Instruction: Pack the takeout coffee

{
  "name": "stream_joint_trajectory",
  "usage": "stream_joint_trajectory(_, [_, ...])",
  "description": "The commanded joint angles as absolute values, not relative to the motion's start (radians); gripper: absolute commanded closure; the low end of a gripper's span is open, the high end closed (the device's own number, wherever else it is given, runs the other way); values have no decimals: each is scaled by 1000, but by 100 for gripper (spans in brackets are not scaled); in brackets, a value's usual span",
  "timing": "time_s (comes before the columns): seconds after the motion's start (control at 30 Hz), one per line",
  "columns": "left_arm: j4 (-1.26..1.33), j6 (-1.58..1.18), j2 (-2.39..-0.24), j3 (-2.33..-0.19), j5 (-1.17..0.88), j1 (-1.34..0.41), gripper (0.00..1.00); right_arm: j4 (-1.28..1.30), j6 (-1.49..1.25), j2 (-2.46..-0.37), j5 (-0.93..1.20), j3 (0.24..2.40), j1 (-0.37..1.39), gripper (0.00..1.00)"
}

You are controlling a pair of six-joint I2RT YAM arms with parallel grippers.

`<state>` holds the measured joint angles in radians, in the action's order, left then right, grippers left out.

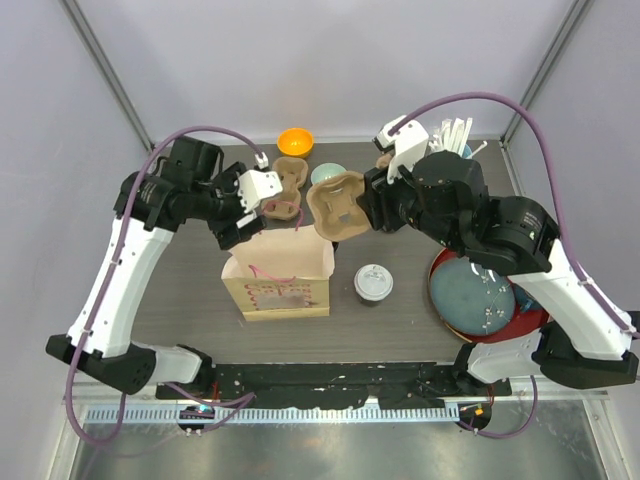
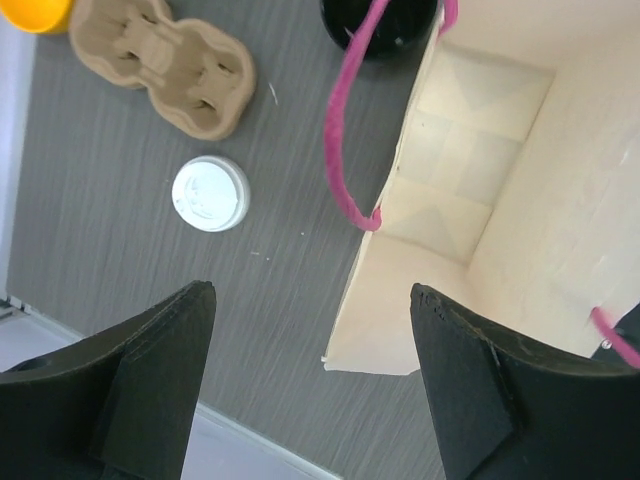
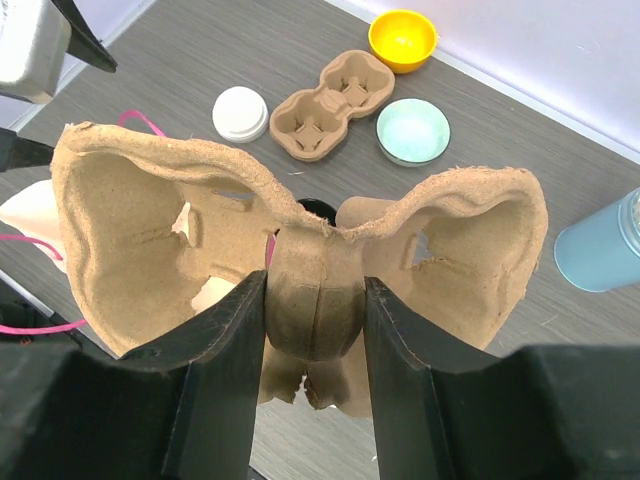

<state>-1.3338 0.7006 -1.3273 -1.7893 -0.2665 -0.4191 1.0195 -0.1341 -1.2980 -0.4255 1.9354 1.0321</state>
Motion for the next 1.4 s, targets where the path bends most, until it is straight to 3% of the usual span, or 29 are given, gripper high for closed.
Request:
stream_joint_trajectory(0.0, [-1500,848,-1339,-1756,-357,-390,18,965,-141,-1296,-428,1922,1023,68])
stream_joint_trajectory(0.13, [-1480,861,-1365,-1704,-374,-390,19,965,-138,-1296,-414,1917,1011,68])
stream_joint_trajectory(0.23, [-1473,850,-1390,-1665,-356,-390,30,963,-137,-1296,-394,1924,1008,68])
stream_joint_trajectory(0.27, [-1479,836,-1393,-1661,-371,-388,41,962,-137,-1298,-387,1928,1008,68])
stream_joint_trajectory(0.33, [-1500,815,-1397,-1667,-386,-388,53,960,-140,-1308,-356,1948,1008,69])
stream_joint_trajectory(0.37, [-1505,777,-1394,-1670,-393,-388,68,965,-141,-1315,-336,1959,1008,69])
stream_joint_trajectory(0.47, [-1508,680,-1364,-1664,-393,-390,100,963,-175,-1351,-266,1999,1009,72])
stream_joint_trajectory(0.6, [-1499,575,-1290,-1612,-400,-391,100,951,-201,-1443,-177,2045,1026,73])
stream_joint_trajectory(0.77, [-1465,431,-1169,-1556,-371,-394,100,901,-213,-1493,-227,2086,1144,76])
stream_joint_trajectory(1.07, [-1479,253,-1094,-1539,-301,-399,100,749,-244,-1467,-383,1956,1331,76])
stream_joint_trajectory(1.37, [-1470,219,-1058,-1554,-363,-399,100,627,-218,-1493,-397,1725,1339,75])
